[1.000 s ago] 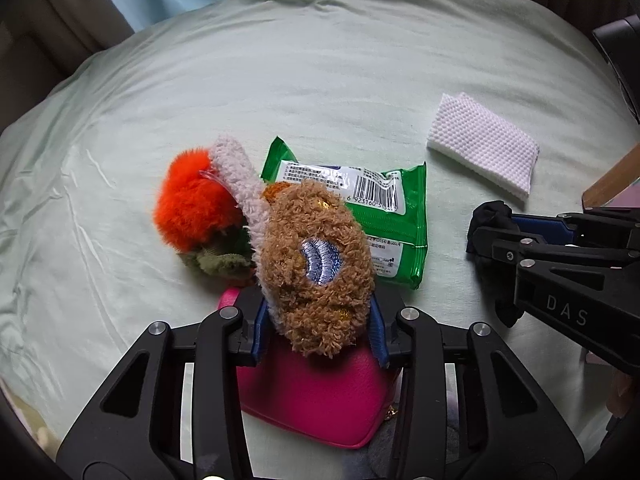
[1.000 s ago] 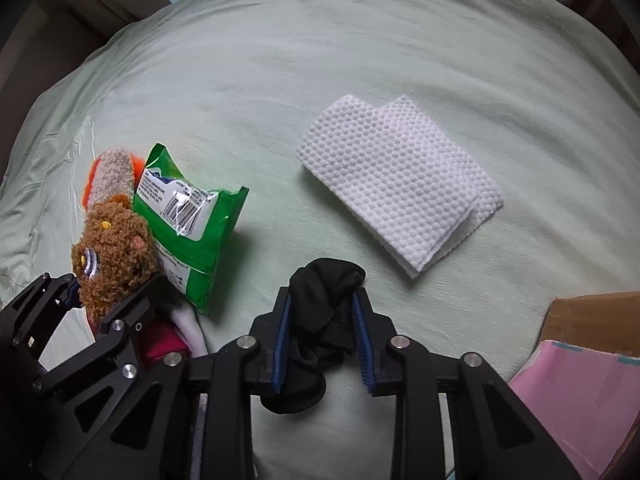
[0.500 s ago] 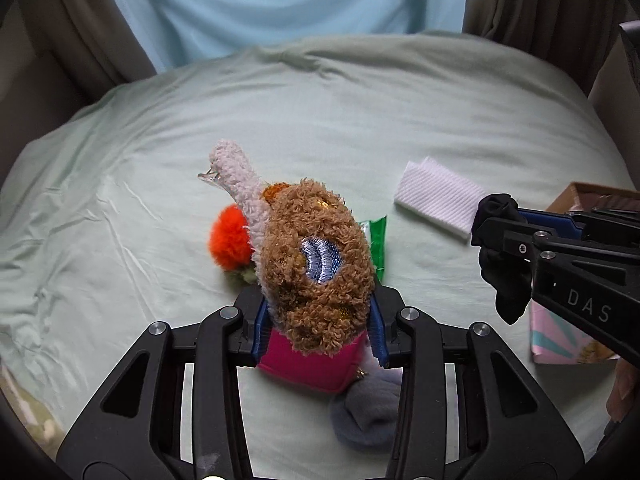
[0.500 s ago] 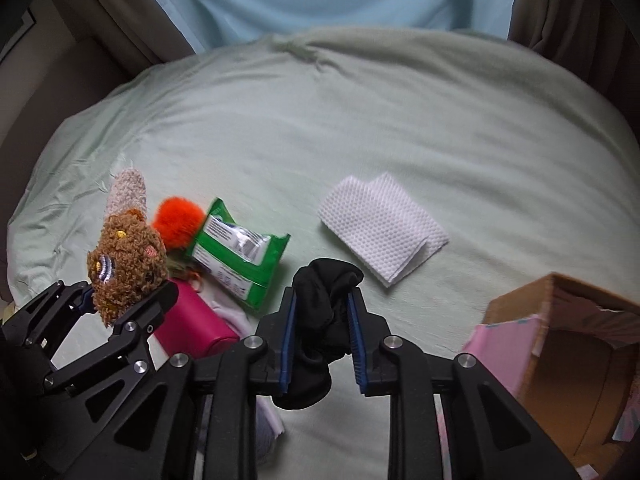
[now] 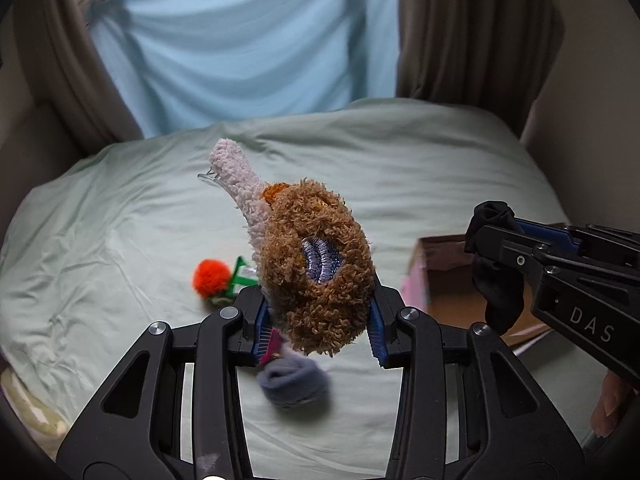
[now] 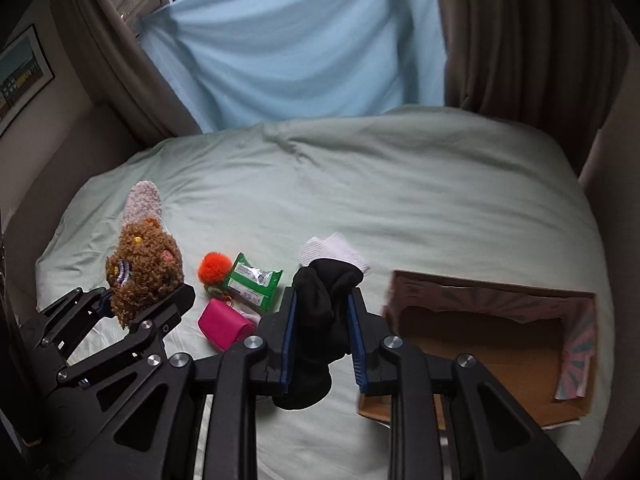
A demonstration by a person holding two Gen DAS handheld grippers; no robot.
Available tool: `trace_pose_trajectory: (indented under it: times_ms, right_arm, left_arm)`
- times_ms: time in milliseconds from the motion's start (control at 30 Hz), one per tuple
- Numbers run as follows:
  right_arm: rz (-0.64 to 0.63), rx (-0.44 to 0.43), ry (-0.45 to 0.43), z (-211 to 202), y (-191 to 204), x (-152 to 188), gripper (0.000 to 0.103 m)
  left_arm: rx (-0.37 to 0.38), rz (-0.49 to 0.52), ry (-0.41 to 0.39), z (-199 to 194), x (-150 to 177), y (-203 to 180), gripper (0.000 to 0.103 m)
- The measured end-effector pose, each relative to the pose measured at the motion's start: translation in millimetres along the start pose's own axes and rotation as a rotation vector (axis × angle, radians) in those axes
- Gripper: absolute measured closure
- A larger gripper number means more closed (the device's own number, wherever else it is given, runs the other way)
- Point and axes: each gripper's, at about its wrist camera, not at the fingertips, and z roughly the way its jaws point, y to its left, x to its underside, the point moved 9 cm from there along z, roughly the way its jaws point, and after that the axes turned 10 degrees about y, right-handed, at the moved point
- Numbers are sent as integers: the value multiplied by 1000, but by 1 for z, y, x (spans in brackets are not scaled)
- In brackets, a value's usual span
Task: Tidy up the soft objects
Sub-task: 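Carry the plush toy and black socks over the cardboard box with both grippers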
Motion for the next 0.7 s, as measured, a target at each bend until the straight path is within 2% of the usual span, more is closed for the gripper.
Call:
trace_pose_trajectory:
  times_ms: [200, 400, 567, 700]
  right_arm:
    - [43, 78, -32, -51, -61, 9, 81]
    - [123, 158, -8, -66, -118, 18, 81]
    - [201, 205, 40, -62, -168, 33, 81]
    - [253, 214, 104, -39, -199, 45, 81]
  left_arm:
    - [84, 44, -19, -25, -13, -67, 68]
    - [166, 89, 23, -16, -22, -131, 68]
    - [211, 126, 106, 13, -15, -177, 68]
    - [236, 109, 223, 48, 3, -202, 68]
